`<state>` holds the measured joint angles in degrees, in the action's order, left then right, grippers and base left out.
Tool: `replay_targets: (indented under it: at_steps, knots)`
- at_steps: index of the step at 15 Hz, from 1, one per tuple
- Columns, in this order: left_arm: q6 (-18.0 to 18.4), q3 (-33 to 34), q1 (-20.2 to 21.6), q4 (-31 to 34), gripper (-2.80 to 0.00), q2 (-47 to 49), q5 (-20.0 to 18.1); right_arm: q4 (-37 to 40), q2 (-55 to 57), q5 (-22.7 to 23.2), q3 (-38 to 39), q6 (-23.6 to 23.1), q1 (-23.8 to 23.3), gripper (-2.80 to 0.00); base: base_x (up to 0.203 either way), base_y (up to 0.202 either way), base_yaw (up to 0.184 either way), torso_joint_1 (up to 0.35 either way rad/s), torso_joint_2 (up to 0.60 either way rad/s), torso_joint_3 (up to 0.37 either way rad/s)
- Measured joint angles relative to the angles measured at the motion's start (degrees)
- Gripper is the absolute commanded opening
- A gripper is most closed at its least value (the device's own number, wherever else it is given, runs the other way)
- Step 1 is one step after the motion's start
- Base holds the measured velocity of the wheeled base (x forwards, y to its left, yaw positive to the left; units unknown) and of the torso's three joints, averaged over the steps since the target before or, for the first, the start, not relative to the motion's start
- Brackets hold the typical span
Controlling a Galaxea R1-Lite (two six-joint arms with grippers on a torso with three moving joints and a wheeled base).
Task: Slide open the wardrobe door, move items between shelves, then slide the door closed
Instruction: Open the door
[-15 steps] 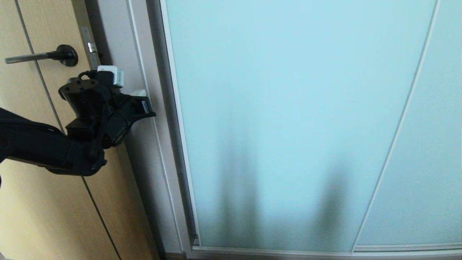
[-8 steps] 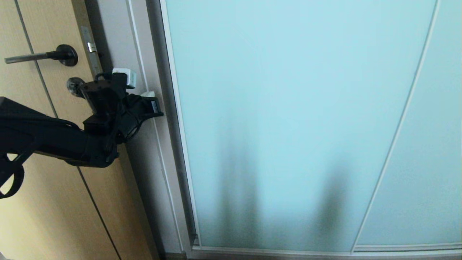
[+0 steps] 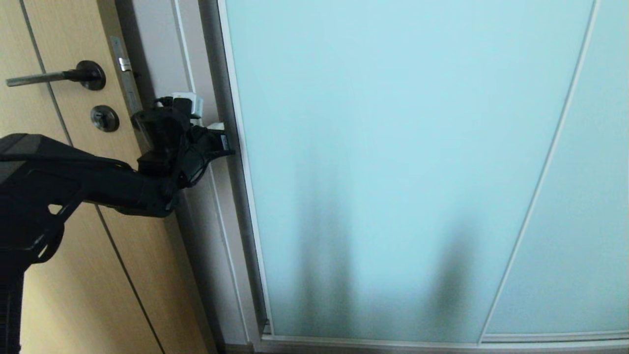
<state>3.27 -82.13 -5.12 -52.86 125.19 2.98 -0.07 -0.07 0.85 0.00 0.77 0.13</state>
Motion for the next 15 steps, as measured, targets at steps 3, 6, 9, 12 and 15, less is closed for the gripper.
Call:
replay_targets:
  at_steps: [3, 6, 9, 12, 15]
  knots:
    - [0.0, -1.2, -0.5, 0.1, -2.80, 1.3, 0.0, 0.0, 0.0, 0.0, 0.0, 0.0, 0.0, -2.80, 0.000, 0.000, 0.000, 0.000, 0.00, 0.000]
    - [0.1, -1.7, -1.7, 0.2, -2.80, 1.8, 0.0, 0.0, 0.0, 0.0, 0.0, 0.0, 0.0, -2.80, 0.000, 0.000, 0.000, 0.000, 0.00, 0.000]
    - [0.3, -2.8, -3.4, 0.8, -2.80, 2.1, 0.0, 0.0, 0.0, 0.0, 0.0, 0.0, 0.0, -2.80, 0.000, 0.000, 0.000, 0.000, 0.00, 0.000]
    - [0.4, -5.6, -5.4, 3.1, -2.80, 2.8, 0.1, 0.0, 0.0, 0.0, 0.0, 0.0, 0.0, -2.80, 0.000, 0.000, 0.000, 0.000, 0.00, 0.000]
    - [0.6, -7.1, -6.8, 3.2, -2.80, 3.8, 0.7, 0.0, 0.0, 0.0, 0.0, 0.0, 0.0, -2.80, 0.000, 0.000, 0.000, 0.000, 0.00, 0.000]
